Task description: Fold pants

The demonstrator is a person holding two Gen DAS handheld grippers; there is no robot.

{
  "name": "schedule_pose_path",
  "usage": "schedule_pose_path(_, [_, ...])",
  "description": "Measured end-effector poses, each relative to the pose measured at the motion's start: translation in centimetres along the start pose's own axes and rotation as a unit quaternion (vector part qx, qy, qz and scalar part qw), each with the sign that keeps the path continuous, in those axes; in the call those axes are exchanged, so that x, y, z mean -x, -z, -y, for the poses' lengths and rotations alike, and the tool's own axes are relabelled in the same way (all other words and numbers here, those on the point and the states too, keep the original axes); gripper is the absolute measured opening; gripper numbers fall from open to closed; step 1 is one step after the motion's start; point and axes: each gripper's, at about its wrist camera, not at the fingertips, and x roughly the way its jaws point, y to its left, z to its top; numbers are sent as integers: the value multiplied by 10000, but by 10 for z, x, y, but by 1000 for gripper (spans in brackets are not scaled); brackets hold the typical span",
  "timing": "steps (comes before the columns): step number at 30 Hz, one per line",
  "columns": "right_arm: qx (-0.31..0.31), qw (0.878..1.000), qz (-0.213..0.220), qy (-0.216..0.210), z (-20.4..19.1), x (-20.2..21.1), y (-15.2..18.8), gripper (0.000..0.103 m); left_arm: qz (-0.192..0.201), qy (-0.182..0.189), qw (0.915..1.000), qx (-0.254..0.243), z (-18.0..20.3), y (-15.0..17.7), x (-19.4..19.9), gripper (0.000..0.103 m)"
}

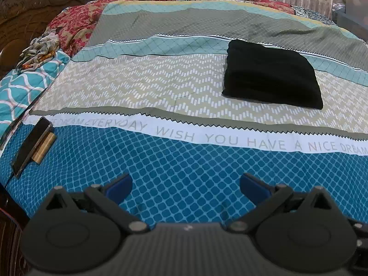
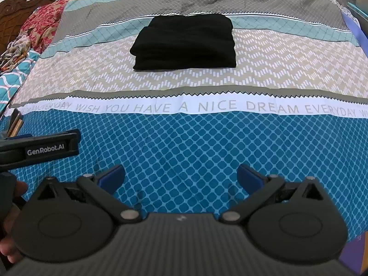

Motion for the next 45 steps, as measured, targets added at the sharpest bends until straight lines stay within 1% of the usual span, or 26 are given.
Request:
schedule_pose_path(10, [69,10000,-28,-31,-3,0,1,103,-31,0,10000,20,-2,1,-2,103])
schedule_pose_path(33, [88,10000,25,-25,-4,6,1,103,73,-57,9999,63,-4,3,8,103])
schedule_pose_path(45, [-55,9999,70,-74,-7,14,4,103,83,-97,9999,-25,-2,3,15,103])
